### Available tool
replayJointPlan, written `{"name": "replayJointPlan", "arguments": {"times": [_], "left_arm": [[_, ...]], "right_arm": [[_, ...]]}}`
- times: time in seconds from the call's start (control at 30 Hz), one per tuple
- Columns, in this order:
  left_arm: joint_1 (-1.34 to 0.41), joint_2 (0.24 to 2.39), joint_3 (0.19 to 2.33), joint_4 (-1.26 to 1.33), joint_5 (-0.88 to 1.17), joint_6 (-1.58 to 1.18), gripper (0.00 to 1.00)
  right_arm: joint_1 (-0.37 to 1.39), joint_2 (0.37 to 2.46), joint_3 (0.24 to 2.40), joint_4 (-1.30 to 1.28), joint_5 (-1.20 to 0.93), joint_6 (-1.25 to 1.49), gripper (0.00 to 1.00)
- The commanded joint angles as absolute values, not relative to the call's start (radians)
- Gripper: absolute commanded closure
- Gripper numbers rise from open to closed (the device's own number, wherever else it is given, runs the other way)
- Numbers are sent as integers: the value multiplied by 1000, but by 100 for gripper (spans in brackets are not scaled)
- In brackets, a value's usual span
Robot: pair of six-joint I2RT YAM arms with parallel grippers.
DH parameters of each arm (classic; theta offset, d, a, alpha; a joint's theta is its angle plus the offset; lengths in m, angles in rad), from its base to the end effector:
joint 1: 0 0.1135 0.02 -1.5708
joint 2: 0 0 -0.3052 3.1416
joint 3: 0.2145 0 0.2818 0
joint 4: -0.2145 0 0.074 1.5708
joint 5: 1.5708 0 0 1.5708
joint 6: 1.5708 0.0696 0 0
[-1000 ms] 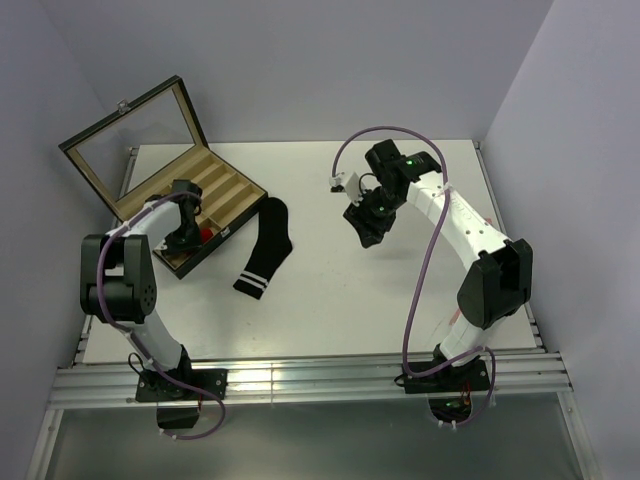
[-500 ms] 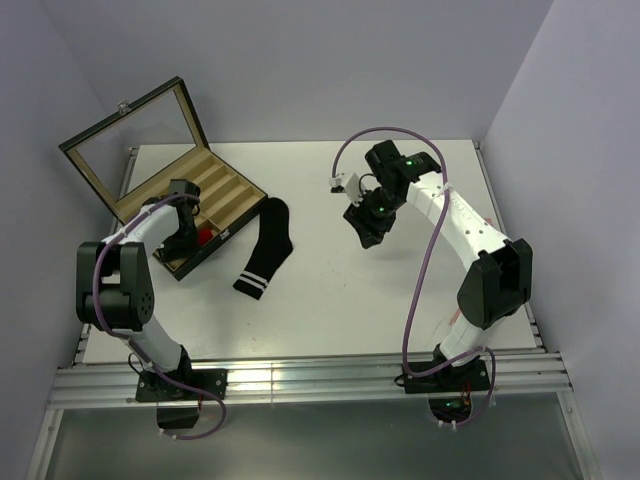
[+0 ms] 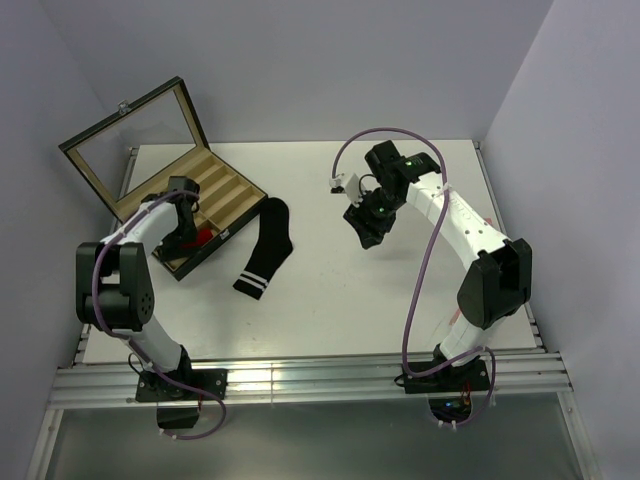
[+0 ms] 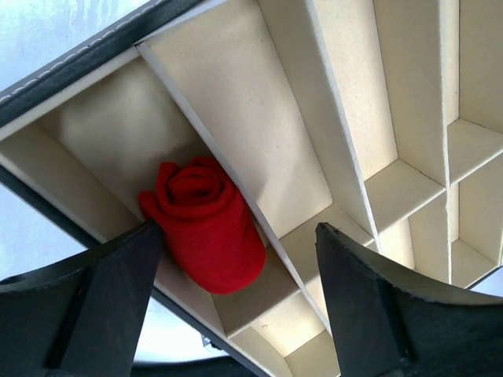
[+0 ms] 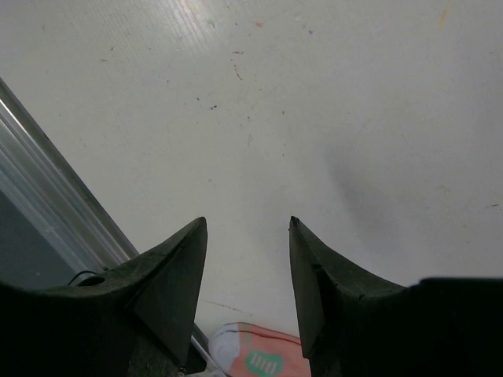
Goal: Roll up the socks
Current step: Place the sock in the storage box, then roll the sock at the center of the board.
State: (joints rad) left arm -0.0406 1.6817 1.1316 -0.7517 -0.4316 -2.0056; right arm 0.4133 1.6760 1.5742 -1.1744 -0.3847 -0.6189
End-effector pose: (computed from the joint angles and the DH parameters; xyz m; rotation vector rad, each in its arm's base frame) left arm 0.3572 0.0146 0.1917 -2.2366 1.3980 -0.0036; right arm 0.3304 0.1734 0.3162 -1.4365 2.3696 0.4944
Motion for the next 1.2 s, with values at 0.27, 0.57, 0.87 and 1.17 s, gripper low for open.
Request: {"name": "replayJointPlan", "arguments": {"times": [0.27, 0.57, 0.87, 1.17], "left_arm": [[-38, 1617, 1219, -890, -457, -2539, 8], [-38, 1531, 1200, -885, -460, -2461, 11], [-77, 1361, 1236, -813, -532, -1857, 17], [-189, 1070, 1054, -669, -494, -1402, 27]], "right_arm": [[405, 1655, 1598, -1155, -371, -614, 46], [403, 1664, 1635, -1154, -367, -606, 46], [422, 1658, 1709, -1083, -428, -523, 46], [699, 1569, 1482, -778, -311, -410, 47]]}}
